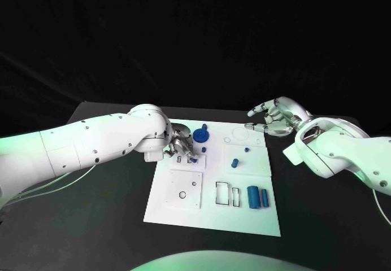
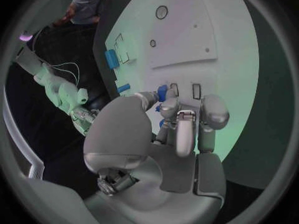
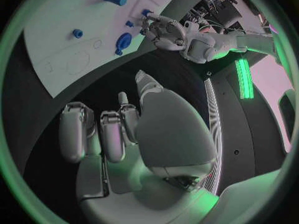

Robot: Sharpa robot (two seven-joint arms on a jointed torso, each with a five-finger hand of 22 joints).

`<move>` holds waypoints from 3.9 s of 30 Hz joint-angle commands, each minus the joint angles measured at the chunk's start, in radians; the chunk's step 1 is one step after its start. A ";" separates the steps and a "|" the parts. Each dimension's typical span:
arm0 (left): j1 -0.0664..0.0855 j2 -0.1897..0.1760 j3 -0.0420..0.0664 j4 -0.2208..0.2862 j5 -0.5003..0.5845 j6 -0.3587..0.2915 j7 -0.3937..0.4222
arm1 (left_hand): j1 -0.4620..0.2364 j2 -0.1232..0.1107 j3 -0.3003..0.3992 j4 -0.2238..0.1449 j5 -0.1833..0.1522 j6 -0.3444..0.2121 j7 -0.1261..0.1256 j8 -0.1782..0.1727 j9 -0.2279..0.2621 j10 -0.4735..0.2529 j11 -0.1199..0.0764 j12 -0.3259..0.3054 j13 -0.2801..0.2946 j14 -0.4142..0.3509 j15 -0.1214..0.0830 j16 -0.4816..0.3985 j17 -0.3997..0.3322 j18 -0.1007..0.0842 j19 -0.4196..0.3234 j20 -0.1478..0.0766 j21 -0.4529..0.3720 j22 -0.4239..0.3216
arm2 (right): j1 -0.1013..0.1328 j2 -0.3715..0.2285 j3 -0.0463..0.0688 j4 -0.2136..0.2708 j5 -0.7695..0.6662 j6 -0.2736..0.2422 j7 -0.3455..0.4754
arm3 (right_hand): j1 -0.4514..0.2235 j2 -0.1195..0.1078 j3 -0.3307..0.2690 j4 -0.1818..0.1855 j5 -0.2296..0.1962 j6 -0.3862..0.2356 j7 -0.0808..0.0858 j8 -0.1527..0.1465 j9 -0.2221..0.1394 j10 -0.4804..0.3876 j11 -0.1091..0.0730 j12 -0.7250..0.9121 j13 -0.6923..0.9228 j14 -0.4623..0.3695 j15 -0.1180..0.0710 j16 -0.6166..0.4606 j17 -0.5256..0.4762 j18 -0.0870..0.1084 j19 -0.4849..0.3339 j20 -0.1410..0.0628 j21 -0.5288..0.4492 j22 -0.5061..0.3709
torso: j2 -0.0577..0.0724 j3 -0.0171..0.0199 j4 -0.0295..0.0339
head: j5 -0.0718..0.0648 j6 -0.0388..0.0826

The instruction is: Assemble the parts on the task board

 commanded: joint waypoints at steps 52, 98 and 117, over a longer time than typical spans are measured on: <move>-0.041 -0.109 -0.018 0.156 -0.117 -0.317 0.006 | -0.169 -0.118 0.439 -0.269 0.098 0.045 -0.022 0.073 0.080 0.099 -0.021 0.055 0.101 0.106 -0.026 0.006 0.263 -0.036 0.058 -0.016 0.071 0.116 | -0.003 -0.020 -0.002 0.000 -0.016 0.014 -0.004 | -0.004 0.001 0.000 0.009 0.009 0.006 -0.004 0.007 -0.001 -0.008 -0.002 -0.008 0.057 0.078 0.001 -0.006 0.152 0.013 -0.007 -0.003 -0.008 0.097 | -0.001 0.0036 0.0041 | 0.008 -0.015; -0.046 -0.086 -0.032 0.133 -0.177 -0.190 -0.002 | -0.201 -0.125 0.454 -0.282 0.131 0.052 -0.029 0.086 0.090 0.106 -0.028 0.058 0.108 0.106 -0.031 0.006 0.263 -0.037 0.060 -0.019 0.073 0.121 | -0.003 -0.019 -0.002 -0.001 -0.017 0.019 -0.006 | -0.005 0.001 0.000 0.013 0.015 0.006 -0.004 0.010 -0.001 -0.007 -0.003 -0.008 0.057 0.078 0.001 -0.006 0.152 0.014 -0.008 -0.003 -0.010 0.095 | 0.000 0.0037 0.0037 | 0.003 -0.030; -0.045 -0.081 -0.032 0.126 -0.172 -0.170 -0.004 | -0.227 -0.117 0.452 -0.277 0.133 0.055 -0.032 0.091 0.095 0.111 -0.030 0.061 0.112 0.106 -0.033 0.006 0.263 -0.037 0.060 -0.020 0.074 0.124 | -0.004 -0.017 -0.002 -0.003 -0.017 0.018 -0.006 | -0.006 0.000 0.000 0.016 0.018 0.006 -0.005 0.011 -0.002 -0.009 -0.003 -0.010 0.055 0.077 0.001 -0.007 0.150 0.014 -0.008 -0.003 -0.013 0.094 | 0.001 0.0034 0.0037 | 0.002 -0.035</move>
